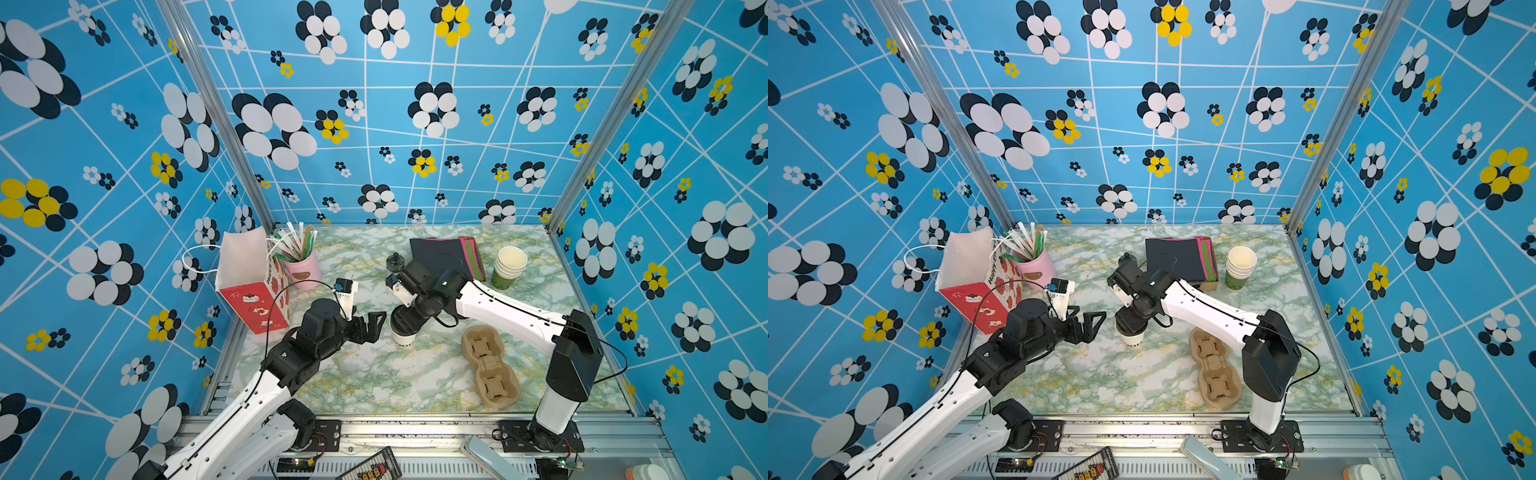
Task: Pack the takeout coffee
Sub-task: 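Carry the black lid over the white paper cup with the right gripper, then lower the black lid onto the white cup's rim with the right gripper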
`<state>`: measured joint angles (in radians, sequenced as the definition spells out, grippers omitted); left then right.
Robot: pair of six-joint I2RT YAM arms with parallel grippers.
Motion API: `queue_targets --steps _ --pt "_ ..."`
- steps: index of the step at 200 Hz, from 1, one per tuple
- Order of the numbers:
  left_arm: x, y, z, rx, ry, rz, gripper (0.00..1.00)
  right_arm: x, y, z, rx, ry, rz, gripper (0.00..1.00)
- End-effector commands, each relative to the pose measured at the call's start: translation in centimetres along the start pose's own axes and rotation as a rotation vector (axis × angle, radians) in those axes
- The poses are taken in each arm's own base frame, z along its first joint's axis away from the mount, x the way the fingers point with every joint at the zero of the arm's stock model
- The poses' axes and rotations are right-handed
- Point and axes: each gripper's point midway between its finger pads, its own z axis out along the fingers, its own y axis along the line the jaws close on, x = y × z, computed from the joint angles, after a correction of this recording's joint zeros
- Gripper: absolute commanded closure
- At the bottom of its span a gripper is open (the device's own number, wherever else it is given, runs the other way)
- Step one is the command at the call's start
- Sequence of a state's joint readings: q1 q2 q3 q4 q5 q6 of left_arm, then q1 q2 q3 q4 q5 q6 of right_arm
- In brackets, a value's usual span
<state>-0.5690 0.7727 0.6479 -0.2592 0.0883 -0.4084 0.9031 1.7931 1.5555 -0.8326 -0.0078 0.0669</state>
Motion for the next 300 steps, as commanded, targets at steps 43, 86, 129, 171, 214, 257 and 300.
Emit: queue_targets --steps 43,86,129,171,214,257,300 --pt "0.5 0.9 0.2 -0.027 0.003 -0.013 0.01 1.0 0.2 1.2 0.01 0.075 -0.005 0.64" --pt "0.8 1.0 0.4 -0.027 0.009 -0.022 0.0 1.4 0.5 1.7 -0.005 0.099 -0.005 0.63" --pt "1.0 1.1 0.5 -0.027 0.009 -0.035 0.0 1.8 1.0 2.0 -0.023 0.117 -0.014 0.63" --pt "1.4 1.2 0.7 -0.025 0.016 -0.049 0.0 2.3 1.5 2.2 -0.034 0.141 -0.029 0.62" --pt "1.9 1.3 1.1 -0.024 0.036 -0.065 0.01 2.7 1.6 2.3 -0.032 0.156 -0.035 0.6" --pt "2.5 1.3 1.8 -0.01 0.06 -0.084 0.05 2.6 1.5 2.5 0.003 0.179 -0.067 0.6" --pt "3.3 1.1 2.6 0.011 0.094 -0.111 0.11 3.6 1.5 3.6 0.035 0.237 -0.095 0.61"
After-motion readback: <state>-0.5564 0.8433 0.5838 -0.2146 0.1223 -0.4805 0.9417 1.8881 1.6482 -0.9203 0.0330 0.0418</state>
